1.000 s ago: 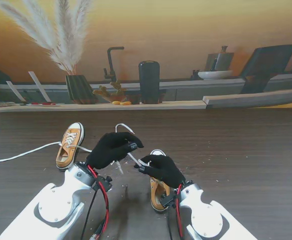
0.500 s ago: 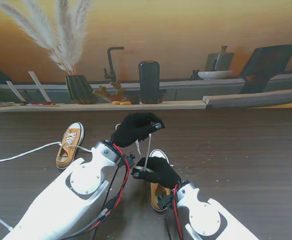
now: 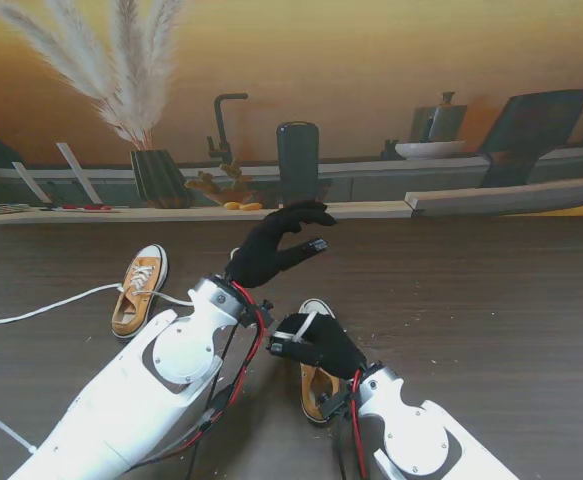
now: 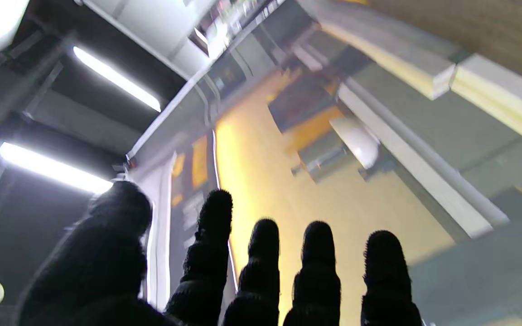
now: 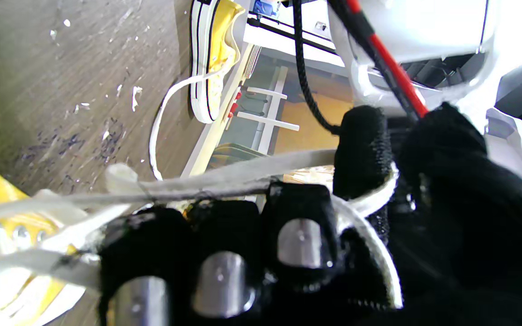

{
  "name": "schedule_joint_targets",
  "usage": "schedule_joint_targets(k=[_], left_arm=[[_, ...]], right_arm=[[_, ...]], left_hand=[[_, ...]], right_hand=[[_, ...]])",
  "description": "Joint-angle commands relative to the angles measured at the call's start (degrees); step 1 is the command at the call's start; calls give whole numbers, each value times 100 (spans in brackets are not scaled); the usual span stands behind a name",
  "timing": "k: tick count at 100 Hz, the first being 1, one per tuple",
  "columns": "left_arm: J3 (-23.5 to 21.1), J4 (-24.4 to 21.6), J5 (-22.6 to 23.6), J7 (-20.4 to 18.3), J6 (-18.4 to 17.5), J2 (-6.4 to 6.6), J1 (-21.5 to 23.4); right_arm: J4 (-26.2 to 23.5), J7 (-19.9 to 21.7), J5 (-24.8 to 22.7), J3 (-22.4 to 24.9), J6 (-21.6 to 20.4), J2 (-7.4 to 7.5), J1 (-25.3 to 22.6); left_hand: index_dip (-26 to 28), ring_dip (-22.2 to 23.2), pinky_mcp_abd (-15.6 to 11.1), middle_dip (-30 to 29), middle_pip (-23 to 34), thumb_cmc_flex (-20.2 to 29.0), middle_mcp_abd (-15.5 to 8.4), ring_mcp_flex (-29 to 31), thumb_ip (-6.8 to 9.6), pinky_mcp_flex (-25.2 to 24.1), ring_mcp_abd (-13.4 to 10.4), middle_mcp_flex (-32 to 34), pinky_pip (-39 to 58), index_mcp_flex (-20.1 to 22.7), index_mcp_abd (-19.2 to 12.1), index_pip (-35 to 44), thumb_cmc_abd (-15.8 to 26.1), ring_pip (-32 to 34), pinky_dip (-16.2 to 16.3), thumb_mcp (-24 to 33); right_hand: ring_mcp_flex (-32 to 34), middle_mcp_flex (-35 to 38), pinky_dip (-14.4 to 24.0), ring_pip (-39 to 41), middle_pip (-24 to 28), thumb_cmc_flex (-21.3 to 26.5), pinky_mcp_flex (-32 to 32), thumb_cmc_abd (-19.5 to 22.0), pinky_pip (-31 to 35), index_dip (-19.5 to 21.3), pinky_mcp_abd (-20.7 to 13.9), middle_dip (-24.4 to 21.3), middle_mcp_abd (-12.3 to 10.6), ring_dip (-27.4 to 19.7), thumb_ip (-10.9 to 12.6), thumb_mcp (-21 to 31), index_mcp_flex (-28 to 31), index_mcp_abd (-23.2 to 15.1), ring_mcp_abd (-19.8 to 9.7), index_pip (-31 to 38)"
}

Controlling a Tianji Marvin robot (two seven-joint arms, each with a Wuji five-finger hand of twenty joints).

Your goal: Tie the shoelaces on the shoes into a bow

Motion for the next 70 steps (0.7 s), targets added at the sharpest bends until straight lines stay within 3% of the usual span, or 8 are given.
schedule_joint_targets(k=[1,8,16,21,26,33,42,70], left_arm=[[-171,-198,105,93,23,18,264],[-438,-343,212,361,12,-1,571],[-764,-485,234,375,-142,43,950],[-977,-499,388,307,-347,111,1176],[-1146,-491,686,342,-448,156,1399],[-1295,-439,920,457,-553,180,1657],[-1433,-400,997,340,-653,243,1943],[-1429,-79,941,-242,-1005,404,2211]], right_arm=[[-91,-22,31,25,-2,-15,-73],[-155,-134,21,48,66,-41,-122],[-253,-368,-63,66,262,-93,-187],[-274,-471,-197,72,344,-108,-197],[-296,-553,-287,78,422,-122,-210],[-341,-579,-276,88,489,-130,-229],[-409,-643,-298,89,571,-144,-255],[-601,-750,-298,39,774,-172,-319]], left_hand=[[161,247,-342,341,348,264,11,313,-212,155,8,422,646,243,-321,309,-138,411,115,350],[74,370,-225,483,680,726,-31,901,-527,520,43,1033,1519,466,-382,643,-304,973,122,508],[-132,310,-106,503,823,1636,-17,1192,-701,633,96,1384,1788,598,-455,1016,-380,1194,-129,597],[-215,212,-76,1265,615,2210,-49,1281,-764,605,88,1588,1775,487,-430,1067,-379,1198,-306,589],[-174,141,-65,1674,151,2483,-108,1241,-838,540,77,1755,1628,523,-415,851,-551,1094,-394,1664],[-203,635,-53,1066,440,2450,-120,1300,-863,469,159,1451,1437,561,-310,462,-805,688,-431,3114],[-459,323,-125,287,415,2038,-194,975,-688,304,37,994,1158,257,-252,-54,-839,553,-400,3673],[-916,99,-594,-5,-196,611,-338,252,-230,-115,-342,-286,485,-1035,-124,-1207,-1113,237,-255,3240]], right_hand=[[151,276,77,392,236,56,226,111,1652,-163,-204,-16,-28,61,-133,192,-35,-100,6,-53],[149,276,24,336,156,-58,215,309,1652,-155,-118,-47,26,32,-44,259,-134,206,84,-355],[137,278,-134,256,-5,-135,171,332,1652,-45,134,-98,205,-33,11,474,-180,480,335,-716],[132,282,-187,238,-68,-267,156,428,1652,-1,242,-127,296,-52,116,625,-211,716,415,-1111],[128,282,-218,206,-98,-261,145,469,1652,49,295,-145,336,-67,132,639,-238,762,485,-1216],[125,283,-228,201,-116,-245,138,501,1652,41,363,-160,382,-69,152,639,-293,815,546,-1306],[125,287,-223,211,-117,-229,137,510,1652,41,394,-166,400,-64,159,631,-309,810,567,-1346],[122,288,-133,271,-74,-179,145,488,1652,42,413,-176,421,-29,143,615,-314,801,567,-1321]])
